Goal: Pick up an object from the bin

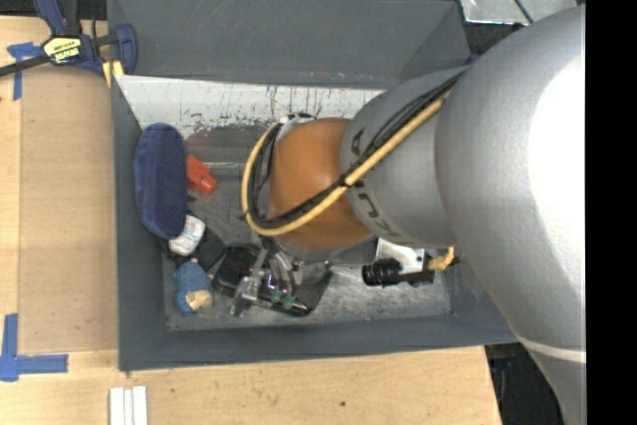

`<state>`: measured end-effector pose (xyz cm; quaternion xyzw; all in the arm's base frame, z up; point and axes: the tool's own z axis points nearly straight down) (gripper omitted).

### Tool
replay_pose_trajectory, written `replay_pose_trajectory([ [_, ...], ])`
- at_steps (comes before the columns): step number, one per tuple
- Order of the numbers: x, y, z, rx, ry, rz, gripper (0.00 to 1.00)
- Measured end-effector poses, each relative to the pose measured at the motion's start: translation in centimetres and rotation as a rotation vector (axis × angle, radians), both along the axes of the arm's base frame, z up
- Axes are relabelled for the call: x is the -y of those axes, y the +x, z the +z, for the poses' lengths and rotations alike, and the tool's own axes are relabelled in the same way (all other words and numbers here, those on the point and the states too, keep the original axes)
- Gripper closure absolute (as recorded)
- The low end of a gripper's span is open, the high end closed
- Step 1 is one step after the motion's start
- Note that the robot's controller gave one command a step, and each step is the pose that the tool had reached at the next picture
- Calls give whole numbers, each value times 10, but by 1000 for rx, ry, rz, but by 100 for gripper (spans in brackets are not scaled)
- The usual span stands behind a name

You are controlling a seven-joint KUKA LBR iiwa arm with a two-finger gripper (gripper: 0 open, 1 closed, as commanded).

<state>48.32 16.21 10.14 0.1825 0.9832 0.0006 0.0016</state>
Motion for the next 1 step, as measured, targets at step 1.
replay_pose_trajectory([
  [1,-1,0,0,2,0,-66,0],
])
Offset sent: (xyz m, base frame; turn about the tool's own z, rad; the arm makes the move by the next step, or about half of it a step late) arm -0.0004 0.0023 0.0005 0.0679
